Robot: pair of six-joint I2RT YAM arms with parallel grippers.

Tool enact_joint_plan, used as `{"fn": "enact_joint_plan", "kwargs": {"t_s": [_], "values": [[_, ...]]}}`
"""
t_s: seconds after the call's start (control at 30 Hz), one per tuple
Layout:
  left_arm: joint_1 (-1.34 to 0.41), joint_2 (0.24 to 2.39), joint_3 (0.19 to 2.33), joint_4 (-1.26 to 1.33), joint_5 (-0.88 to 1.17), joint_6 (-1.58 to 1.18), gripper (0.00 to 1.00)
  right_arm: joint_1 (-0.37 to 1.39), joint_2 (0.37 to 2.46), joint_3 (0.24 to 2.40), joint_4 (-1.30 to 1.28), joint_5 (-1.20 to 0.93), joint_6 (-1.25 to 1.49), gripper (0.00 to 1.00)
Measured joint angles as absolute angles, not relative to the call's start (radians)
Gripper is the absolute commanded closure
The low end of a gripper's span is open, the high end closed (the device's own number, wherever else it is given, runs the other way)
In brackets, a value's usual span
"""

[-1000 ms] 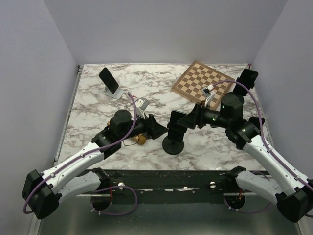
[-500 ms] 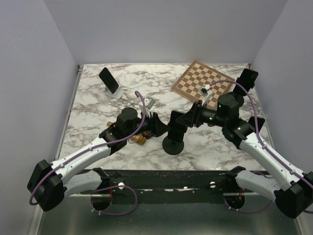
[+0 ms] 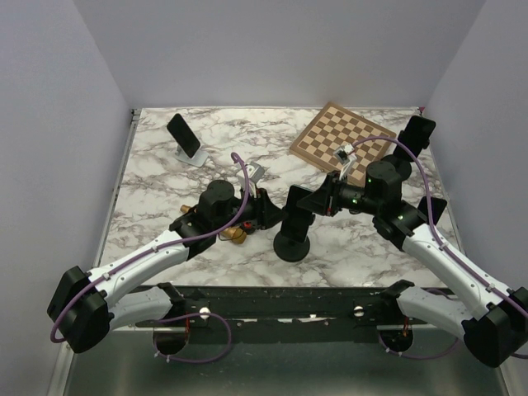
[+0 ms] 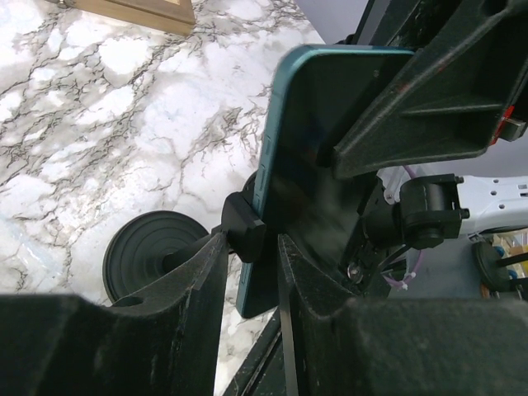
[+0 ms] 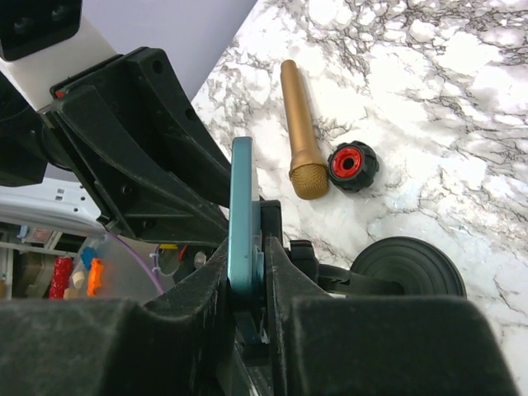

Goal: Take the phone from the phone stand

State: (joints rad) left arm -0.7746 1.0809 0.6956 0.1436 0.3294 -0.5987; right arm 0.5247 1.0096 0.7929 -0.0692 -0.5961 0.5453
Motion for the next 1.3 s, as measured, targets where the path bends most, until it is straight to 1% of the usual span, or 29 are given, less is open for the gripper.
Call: {"fn": "enact_joint_plan", "kwargs": {"t_s": [0.1,0.17,0.5,0.67,0.77,0.83,0.87,0.9,1.3], "values": [[-0.775,1.081,0.696,0.142,0.329,-0.598,0.68,0.523,1.01,0.789,-0.068,-0.593,0.54,0.95],[-0.775,1.08,0.698,0.138,0.329,-0.594,0.69,0.524,1.01,0.789,-0.067,-0.593,0.537,0.99],[-0.775,1.068,0.707,0.108,0.328,-0.574,0.7,0.523,1.01,0.789,-0.067,-0.609,0.488,0.99],[-0.775,1.06,0.707,0.091,0.324,-0.565,0.75,0.522,1.023,0.79,-0.046,-0.656,0.435,0.99],[-0.775,1.051,0.71,0.073,0.31,-0.561,0.82,0.522,1.027,0.79,-0.036,-0.678,0.396,0.99],[-0.775,1.048,0.712,0.067,0.299,-0.56,0.91,0.522,1.027,0.79,-0.028,-0.689,0.372,0.99],[-0.775,1.047,0.713,0.065,0.295,-0.558,0.97,0.522,1.027,0.789,-0.025,-0.693,0.363,0.99],[-0.778,1.046,0.714,0.062,0.284,-0.557,1.0,0.522,1.027,0.789,-0.023,-0.695,0.355,0.99],[-0.794,1.029,0.725,0.022,0.221,-0.574,1.0,0.522,1.011,0.753,0.038,-0.709,0.335,0.99]]}}
